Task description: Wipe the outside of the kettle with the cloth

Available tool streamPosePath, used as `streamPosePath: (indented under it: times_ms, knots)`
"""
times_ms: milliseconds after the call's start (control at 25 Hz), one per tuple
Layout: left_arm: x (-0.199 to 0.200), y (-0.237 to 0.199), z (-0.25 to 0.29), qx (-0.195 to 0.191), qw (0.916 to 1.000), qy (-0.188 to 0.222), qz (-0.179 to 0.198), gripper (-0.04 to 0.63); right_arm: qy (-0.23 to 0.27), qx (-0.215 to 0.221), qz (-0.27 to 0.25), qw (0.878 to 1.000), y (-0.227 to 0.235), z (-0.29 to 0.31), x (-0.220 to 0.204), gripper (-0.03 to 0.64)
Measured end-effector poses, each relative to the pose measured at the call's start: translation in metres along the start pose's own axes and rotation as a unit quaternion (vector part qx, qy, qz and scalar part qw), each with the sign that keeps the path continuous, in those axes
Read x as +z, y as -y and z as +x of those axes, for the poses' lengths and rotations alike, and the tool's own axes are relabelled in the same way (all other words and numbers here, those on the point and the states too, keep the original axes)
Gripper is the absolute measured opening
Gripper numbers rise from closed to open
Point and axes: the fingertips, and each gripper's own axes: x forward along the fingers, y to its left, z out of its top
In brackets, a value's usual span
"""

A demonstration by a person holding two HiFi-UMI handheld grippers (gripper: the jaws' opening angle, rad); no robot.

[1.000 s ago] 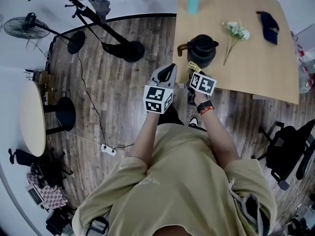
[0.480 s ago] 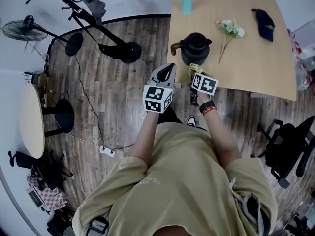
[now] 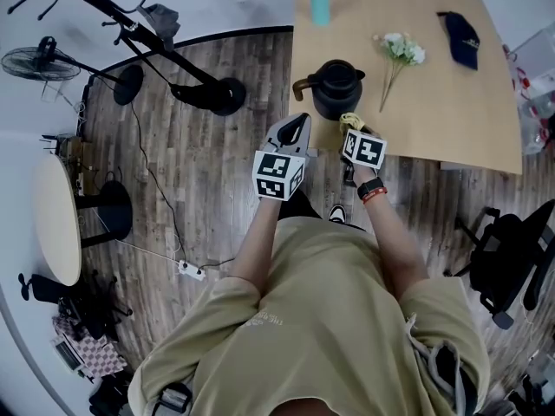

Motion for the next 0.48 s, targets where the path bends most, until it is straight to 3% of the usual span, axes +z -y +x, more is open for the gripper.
streamPosePath:
  times_ms: [480]
  knots:
    - [0.000,0.007,0.025,-0.011,0.9999,-0.006,-0.002,0.021,0.012,-0.032,-0.060,0.998,0.039,0.013,0.035,0.138]
